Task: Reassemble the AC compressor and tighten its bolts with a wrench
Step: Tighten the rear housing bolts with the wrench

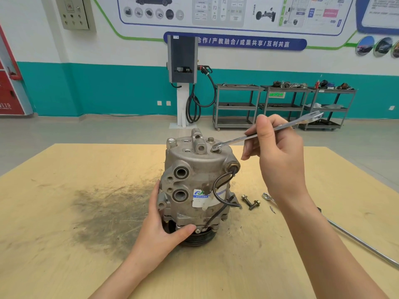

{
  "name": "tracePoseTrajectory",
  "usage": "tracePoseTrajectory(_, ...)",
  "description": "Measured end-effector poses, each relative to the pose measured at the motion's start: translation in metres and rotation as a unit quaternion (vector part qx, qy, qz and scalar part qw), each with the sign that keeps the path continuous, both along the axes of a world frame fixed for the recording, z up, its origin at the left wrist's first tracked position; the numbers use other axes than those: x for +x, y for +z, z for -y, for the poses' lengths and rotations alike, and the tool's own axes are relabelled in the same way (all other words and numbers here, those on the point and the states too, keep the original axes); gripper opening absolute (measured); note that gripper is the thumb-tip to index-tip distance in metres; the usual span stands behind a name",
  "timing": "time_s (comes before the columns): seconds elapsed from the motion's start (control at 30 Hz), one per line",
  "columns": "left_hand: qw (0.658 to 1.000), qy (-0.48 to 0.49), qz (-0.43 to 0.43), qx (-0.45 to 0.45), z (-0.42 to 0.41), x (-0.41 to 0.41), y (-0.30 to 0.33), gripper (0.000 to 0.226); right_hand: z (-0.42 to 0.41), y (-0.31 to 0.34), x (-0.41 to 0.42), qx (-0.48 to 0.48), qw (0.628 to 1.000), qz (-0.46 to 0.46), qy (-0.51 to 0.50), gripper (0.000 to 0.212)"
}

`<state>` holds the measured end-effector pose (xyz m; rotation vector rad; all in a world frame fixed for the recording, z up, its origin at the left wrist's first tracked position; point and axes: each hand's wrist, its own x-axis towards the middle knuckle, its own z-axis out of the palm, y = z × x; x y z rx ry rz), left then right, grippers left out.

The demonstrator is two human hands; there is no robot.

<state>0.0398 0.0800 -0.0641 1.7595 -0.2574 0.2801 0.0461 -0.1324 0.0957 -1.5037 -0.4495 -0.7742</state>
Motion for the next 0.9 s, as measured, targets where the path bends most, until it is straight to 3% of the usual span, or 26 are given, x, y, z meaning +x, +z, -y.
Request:
tracePoseTrajectory(0.5, 1.0, 0.001, -0.002, 0.001, 0.0, -0.002, 0.002, 0.125, -0.001, 0.0, -0.001, 0.008, 1.0, -0.009, 0.019, 0.031)
tracePoseTrajectory(0.67, 1.0, -0.004, -0.001, -0.006, 0.001, -0.001, 0.0, 0.126, 0.007, -0.003, 0.01, 0.094, 0.987, -0.099, 0.082, 0.038)
tracePoseTrajectory(0.9, 1.0, 0.0, -0.007, -0.009, 0.0, 0.001, -0.002, 0.129, 0.011, -0.005, 0.016, 0.109, 0.978, -0.133, 0.117, 0.038)
